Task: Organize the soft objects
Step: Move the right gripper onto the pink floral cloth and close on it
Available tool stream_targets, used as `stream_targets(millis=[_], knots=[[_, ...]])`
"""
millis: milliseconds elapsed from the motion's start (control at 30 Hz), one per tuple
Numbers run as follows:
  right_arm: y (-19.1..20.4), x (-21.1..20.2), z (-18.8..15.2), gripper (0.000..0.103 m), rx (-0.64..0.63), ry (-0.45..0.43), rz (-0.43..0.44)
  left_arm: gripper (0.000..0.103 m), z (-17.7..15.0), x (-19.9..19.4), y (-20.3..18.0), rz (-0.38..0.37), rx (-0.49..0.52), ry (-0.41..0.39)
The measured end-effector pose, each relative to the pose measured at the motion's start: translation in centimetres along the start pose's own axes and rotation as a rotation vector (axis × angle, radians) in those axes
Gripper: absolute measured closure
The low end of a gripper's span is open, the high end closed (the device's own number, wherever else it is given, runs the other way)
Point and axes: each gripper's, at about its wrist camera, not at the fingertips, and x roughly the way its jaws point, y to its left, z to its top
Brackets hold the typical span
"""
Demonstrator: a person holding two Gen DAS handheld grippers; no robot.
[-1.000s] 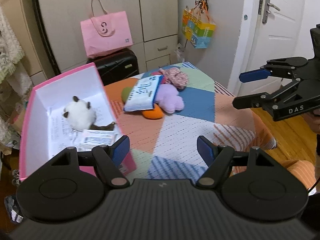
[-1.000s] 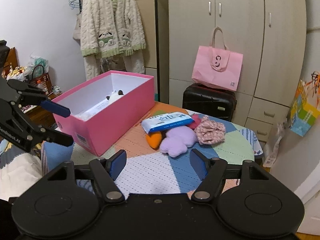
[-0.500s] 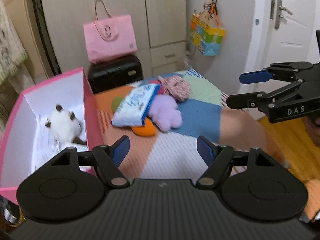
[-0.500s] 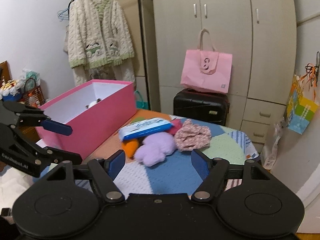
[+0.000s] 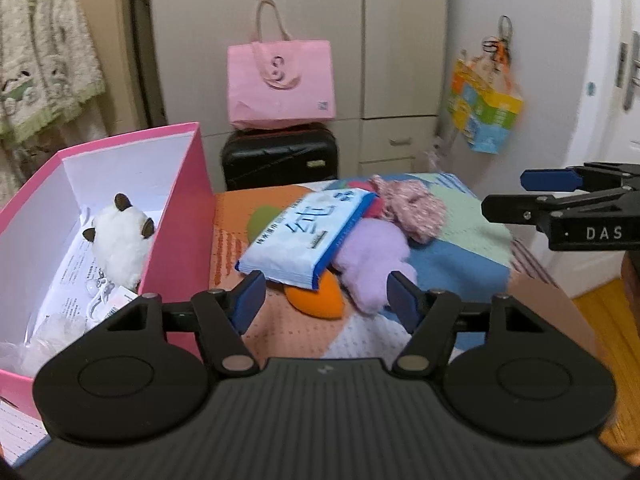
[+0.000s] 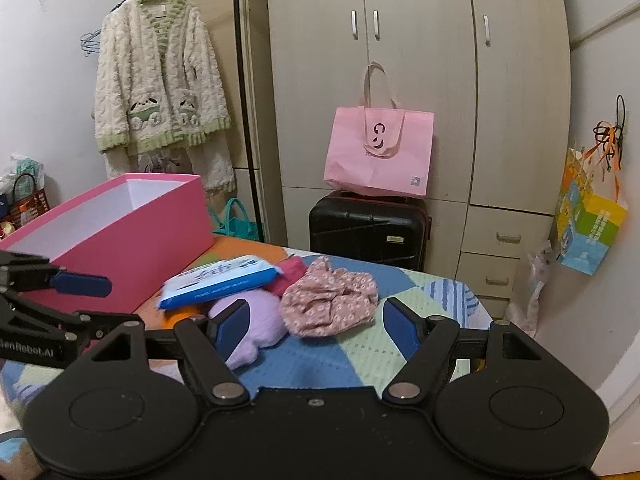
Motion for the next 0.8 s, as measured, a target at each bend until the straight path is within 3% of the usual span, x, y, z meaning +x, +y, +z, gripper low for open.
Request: stream_targets(millis=[167,333,567,800], knots=[[-1.6,2.7,0.5,0.025,0.046,0.019,0.017,0.039,-0.6,1.4,-0.5,0.055,-0.023,-0.058],[-3.1,5.3,1.1,0.025,0.124,0.044,0.056,0.044,-1.2,2.8,-0.1,0.067,-0.083,-0.038],[-3.1,8.6,1.5,0.025,0.108,0.081,0.058,0.047,-2.3,4.6,-0.3,0.098,-0.138,0.007],[-3.8,11.2,1.5,0.024,0.148,0.135,0.071,0.047,-2.4,5.3,0.6,0.105,-0.230,-0.023]])
